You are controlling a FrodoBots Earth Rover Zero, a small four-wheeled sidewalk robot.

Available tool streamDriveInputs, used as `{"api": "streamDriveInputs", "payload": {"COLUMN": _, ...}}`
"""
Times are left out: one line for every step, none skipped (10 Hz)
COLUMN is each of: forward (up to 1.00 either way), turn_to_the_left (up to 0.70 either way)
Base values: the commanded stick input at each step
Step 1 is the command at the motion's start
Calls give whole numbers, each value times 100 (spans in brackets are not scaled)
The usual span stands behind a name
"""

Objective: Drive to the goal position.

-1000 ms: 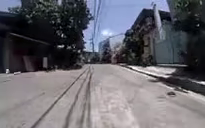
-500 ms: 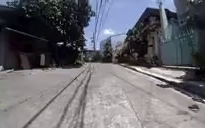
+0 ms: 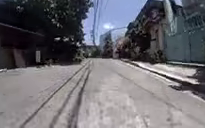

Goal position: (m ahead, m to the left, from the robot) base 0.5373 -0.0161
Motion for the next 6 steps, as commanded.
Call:
{"api": "streamDriveInputs", "payload": {"forward": 100, "turn_to_the_left": 5}}
{"api": "streamDriveInputs", "payload": {"forward": 100, "turn_to_the_left": 3}}
{"api": "streamDriveInputs", "payload": {"forward": 100, "turn_to_the_left": 0}}
{"api": "streamDriveInputs", "payload": {"forward": 100, "turn_to_the_left": -3}}
{"api": "streamDriveInputs", "payload": {"forward": 100, "turn_to_the_left": -7}}
{"api": "streamDriveInputs", "payload": {"forward": 100, "turn_to_the_left": -2}}
